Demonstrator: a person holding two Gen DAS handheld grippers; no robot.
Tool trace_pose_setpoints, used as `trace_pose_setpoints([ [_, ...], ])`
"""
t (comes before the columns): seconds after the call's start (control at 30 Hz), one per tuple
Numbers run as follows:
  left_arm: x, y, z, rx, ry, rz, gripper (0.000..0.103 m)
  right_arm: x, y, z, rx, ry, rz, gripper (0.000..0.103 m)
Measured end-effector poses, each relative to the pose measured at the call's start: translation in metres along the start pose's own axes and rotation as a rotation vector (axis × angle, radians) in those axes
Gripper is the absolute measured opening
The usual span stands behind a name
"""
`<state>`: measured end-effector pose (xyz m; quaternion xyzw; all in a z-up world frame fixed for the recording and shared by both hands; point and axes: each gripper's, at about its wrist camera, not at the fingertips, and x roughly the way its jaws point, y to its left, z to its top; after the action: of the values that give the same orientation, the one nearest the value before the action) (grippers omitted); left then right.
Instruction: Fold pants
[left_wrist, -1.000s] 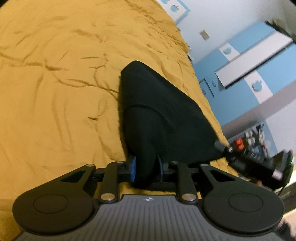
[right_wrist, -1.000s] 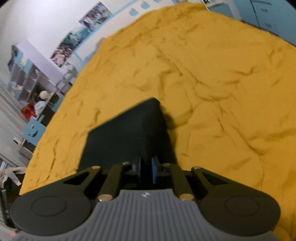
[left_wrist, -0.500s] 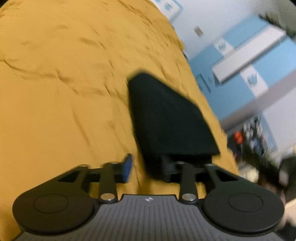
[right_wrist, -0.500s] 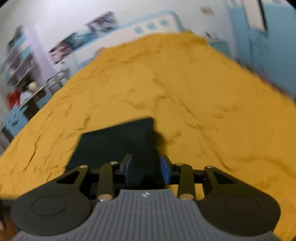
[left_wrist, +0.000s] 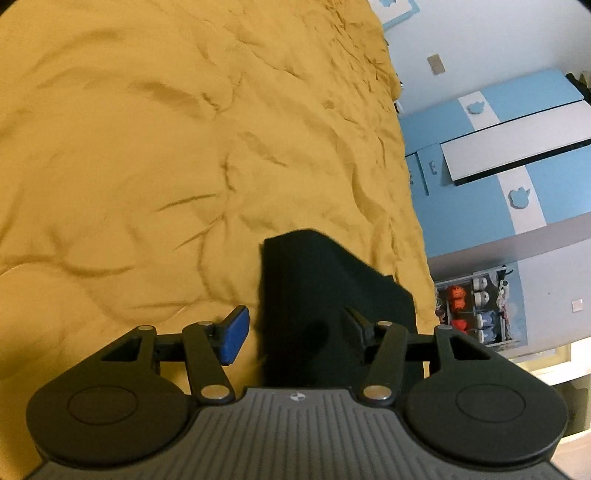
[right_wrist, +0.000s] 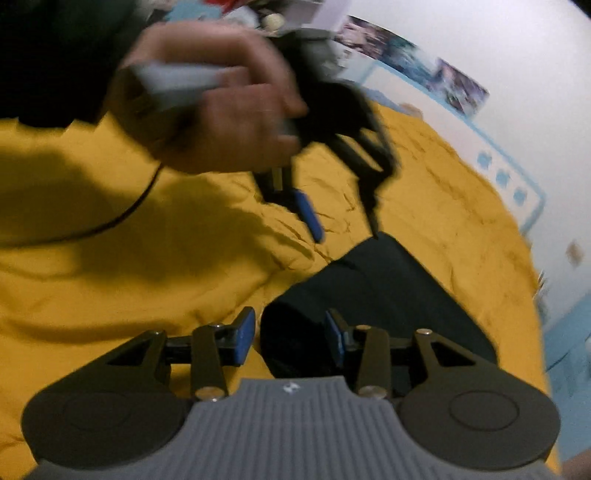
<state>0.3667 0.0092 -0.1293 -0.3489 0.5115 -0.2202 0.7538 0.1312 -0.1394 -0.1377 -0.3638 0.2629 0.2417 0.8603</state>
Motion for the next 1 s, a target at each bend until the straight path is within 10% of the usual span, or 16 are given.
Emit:
trace_pose_setpoints([
  [0.13,0.016,-0.004,0.009,0.015,0.017,0.019,0.057,0.008,0.014,0.003,-0.114,0.005,-0.036,0.031],
  [0.2,0.025,-0.005,0.010,0.021,0.042,0.021,0.022,0.012,0.018,0.003,-0.164,0.007,-0.052,0.013],
  [0.33,0.027,-0.015,0.006,0.076,0.030,0.078,0.018,0.006,0.009,0.001,-0.112,0.013,-0.006,0.005],
  [0.73,0.012,0.002,0.007,-0.012,-0.074,0.060,0.021,-0.015,-0.025,-0.007,-0.009,0.022,0.142,0.000],
  [0.87,-0.007,-0.025,-0.003,0.222,-0.114,0.293,0.029,-0.034,-0.038,-0.006,0.015,0.020,0.278,0.000],
  [0.97,-0.024,-0.040,-0.029,0.324,-0.111,0.274,0.043,-0.050,-0.074,-0.010,0.145,-0.022,0.246,0.000],
  [1.0,-0.029,-0.042,-0.039,0.337,-0.108,0.249,0.050,-0.052,-0.093,-0.013,0.222,-0.031,0.211,0.015],
])
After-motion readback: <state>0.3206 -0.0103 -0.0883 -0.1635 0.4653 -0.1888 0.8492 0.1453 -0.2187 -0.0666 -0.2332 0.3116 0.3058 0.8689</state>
